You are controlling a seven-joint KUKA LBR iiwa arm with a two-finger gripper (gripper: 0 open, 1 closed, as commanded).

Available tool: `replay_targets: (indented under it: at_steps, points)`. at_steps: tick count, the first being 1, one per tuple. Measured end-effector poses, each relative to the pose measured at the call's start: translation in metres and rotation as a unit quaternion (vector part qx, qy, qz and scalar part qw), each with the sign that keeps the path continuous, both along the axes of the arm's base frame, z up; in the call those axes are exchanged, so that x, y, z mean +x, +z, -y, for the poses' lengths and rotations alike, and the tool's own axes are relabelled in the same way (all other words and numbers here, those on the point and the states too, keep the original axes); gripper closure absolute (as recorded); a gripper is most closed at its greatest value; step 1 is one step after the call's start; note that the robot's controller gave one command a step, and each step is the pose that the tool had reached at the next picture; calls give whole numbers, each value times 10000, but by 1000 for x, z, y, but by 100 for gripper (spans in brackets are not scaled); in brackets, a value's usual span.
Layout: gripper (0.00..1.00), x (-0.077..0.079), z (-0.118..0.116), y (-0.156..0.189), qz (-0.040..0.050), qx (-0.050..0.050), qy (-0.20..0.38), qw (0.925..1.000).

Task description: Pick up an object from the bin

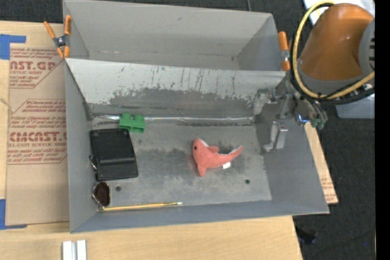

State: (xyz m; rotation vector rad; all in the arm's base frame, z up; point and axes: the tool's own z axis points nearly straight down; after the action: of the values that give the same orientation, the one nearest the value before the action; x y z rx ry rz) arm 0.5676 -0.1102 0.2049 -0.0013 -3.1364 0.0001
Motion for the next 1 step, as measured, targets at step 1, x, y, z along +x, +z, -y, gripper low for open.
replay_targets:
  at_steps: [1]
  points:
    - [0,2,0,5,38,-5,7,10000]
